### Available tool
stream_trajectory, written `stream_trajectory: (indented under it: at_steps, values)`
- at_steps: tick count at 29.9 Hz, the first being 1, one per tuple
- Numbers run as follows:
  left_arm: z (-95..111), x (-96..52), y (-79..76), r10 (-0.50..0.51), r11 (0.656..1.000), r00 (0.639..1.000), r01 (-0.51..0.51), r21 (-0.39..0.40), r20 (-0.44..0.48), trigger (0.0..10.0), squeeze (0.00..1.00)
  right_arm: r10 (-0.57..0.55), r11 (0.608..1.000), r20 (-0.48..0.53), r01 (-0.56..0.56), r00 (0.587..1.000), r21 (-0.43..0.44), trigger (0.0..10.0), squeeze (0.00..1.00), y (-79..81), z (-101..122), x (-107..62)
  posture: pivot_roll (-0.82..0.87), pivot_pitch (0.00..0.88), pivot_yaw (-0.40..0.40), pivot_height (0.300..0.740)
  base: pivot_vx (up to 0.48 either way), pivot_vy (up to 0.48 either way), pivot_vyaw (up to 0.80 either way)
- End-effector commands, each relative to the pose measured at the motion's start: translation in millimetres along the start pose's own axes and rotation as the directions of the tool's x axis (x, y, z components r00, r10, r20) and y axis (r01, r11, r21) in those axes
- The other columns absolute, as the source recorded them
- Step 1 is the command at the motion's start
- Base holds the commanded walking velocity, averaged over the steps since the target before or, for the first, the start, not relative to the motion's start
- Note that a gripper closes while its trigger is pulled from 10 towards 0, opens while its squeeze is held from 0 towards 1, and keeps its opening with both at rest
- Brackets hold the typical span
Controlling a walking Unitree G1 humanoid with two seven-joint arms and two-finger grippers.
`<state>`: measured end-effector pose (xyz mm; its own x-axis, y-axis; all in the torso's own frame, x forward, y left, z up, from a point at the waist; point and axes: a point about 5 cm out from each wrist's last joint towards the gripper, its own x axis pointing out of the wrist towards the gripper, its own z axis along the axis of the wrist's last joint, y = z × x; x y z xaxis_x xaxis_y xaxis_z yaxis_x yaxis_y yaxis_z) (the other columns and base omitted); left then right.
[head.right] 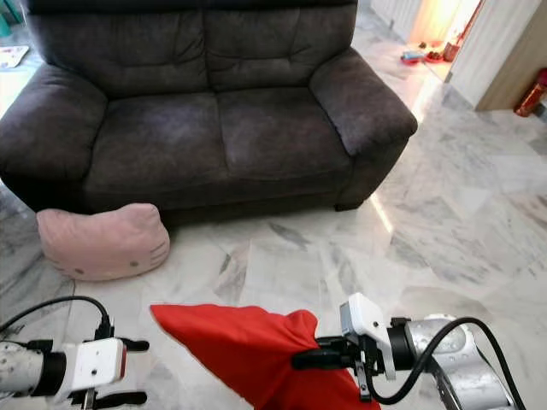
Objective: Move the pillow to the sofa from floor
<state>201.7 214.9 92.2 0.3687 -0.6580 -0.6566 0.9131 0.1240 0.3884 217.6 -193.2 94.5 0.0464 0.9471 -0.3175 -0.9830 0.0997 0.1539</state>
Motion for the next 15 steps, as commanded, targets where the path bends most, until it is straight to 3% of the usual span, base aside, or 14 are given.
stream_trajectory:
  at_steps: [1, 6, 15]
  values:
    - [-3, 1.1, 1.1, 0.024, 1.0, 1.0, -0.024, 0.019, -0.002, 10.0, 0.0, 0.058, 0.995, 0.059, -0.053, 0.997, -0.089, 10.0, 0.0, 2.2, 20, 0.1, 0.07, 0.114, -0.065, 0.74, 0.0, 0.0, 0.0]
    - [-10, 1.9, 6.0, 0.075, 0.997, 0.997, -0.074, 0.031, -0.008, 10.0, 0.0, 0.09, 0.992, 0.037, -0.086, 0.995, -0.092, 10.0, 0.0, 6.9, 19, -0.8, 0.06, 0.116, -0.063, 0.74, 0.0, 0.0, 0.0]
    - [-21, 5.1, 1.8, 0.022, 0.998, 1.0, -0.022, 0.056, -0.012, 10.0, 0.0, 0.158, 0.983, 0.002, -0.157, 0.987, -0.091, 10.0, 0.0, 15.4, 17, 0.2, 0.05, 0.119, -0.066, 0.74, 0.0, 0.0, 0.0]
